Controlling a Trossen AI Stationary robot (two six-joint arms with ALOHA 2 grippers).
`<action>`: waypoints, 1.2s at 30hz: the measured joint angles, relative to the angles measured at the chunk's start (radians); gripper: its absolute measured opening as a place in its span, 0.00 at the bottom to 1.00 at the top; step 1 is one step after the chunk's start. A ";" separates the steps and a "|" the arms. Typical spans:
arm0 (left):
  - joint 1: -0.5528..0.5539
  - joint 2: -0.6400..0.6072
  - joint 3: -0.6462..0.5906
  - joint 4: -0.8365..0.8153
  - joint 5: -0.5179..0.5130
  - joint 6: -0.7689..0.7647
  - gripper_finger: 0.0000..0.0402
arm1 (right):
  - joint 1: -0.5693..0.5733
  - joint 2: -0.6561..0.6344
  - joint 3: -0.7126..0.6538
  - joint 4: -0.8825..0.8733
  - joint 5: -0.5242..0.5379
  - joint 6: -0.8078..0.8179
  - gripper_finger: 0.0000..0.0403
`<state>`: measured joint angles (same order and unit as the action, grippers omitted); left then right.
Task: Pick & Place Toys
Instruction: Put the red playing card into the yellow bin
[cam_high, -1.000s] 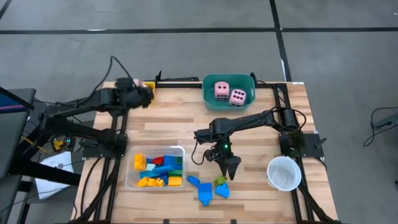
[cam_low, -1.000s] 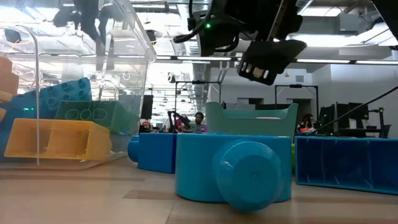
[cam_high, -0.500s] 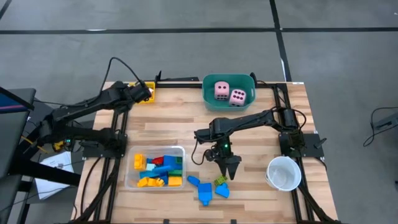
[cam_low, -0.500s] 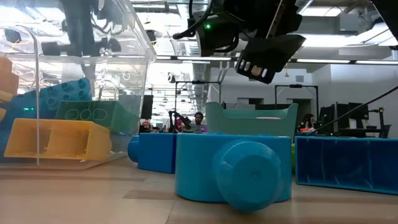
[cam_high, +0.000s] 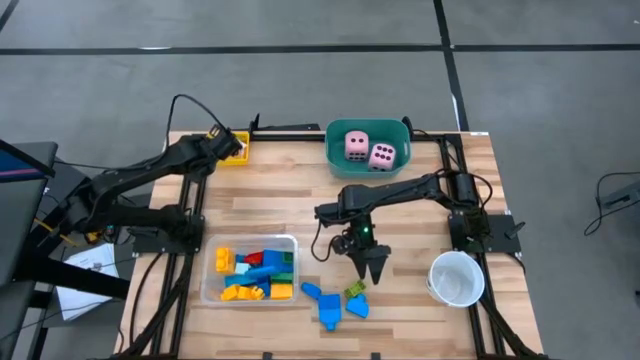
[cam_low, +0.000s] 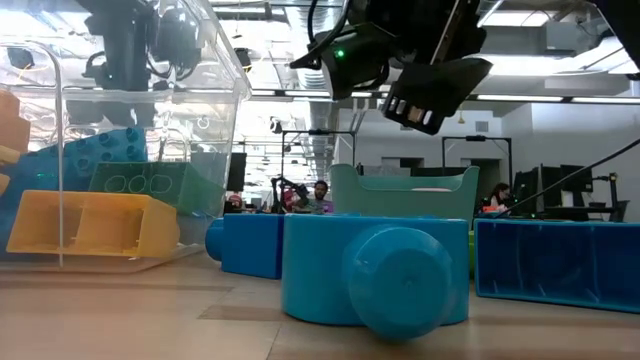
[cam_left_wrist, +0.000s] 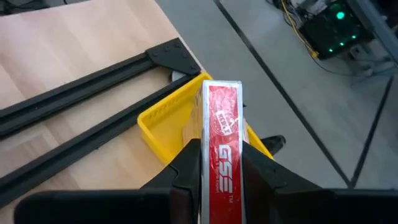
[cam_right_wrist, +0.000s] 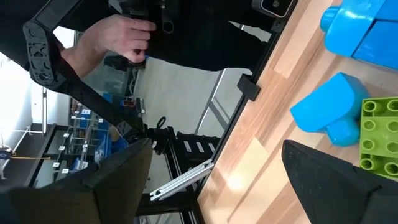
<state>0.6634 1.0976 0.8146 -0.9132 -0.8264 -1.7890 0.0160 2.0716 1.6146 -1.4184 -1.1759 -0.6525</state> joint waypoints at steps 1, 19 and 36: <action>0.009 0.007 0.000 0.006 0.006 0.001 0.16 | -0.003 0.000 0.000 -0.002 0.000 -0.005 0.87; 0.068 0.180 0.002 0.127 0.033 0.004 0.16 | -0.062 0.000 0.000 -0.044 0.005 -0.080 0.87; 0.152 0.183 -0.001 0.188 0.063 0.100 0.16 | -0.098 0.000 0.000 -0.043 0.006 -0.092 0.87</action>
<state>0.8155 1.2804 0.8139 -0.7250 -0.7631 -1.6893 -0.0821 2.0716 1.6150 -1.4612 -1.1702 -0.7441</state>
